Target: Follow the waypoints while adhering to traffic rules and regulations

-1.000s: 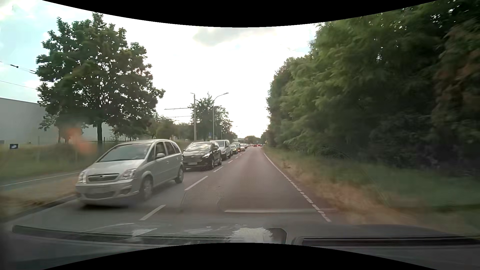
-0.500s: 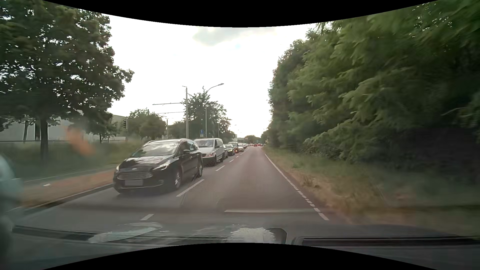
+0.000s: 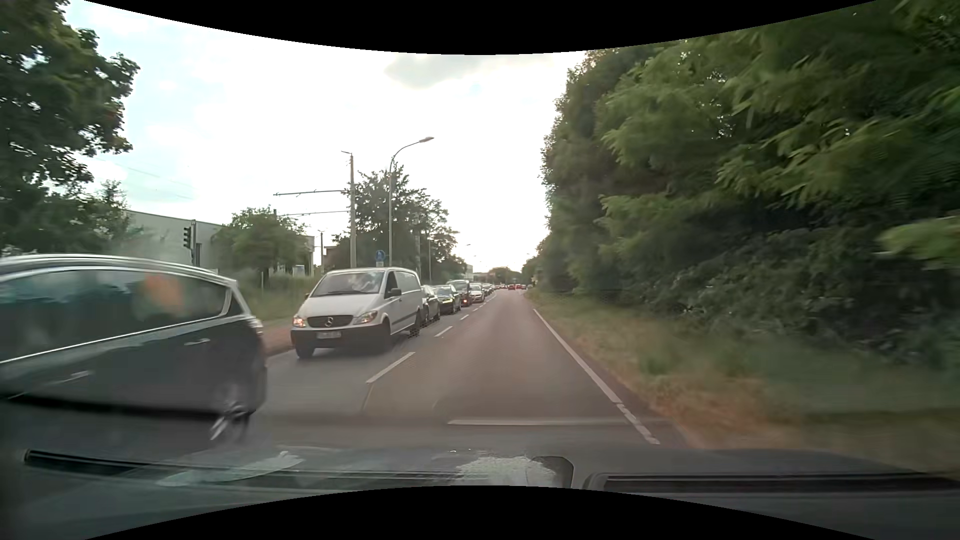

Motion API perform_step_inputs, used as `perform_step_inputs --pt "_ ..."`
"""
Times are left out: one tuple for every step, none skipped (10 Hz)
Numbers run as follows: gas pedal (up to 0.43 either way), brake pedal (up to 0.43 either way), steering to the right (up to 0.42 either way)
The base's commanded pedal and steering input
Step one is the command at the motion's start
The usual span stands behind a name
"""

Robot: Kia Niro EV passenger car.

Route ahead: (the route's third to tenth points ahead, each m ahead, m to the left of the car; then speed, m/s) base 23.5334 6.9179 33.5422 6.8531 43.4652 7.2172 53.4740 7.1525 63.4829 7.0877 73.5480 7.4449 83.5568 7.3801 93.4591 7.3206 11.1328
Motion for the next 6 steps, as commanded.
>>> perform_step_inputs --pt "0.118 0.000 -0.001" --pt "0.118 0.000 -0.001" --pt "0.110 0.000 -0.001" --pt "0.110 0.000 0.000" --pt "0.098 0.000 -0.001" --pt "0.098 0.000 -0.001"
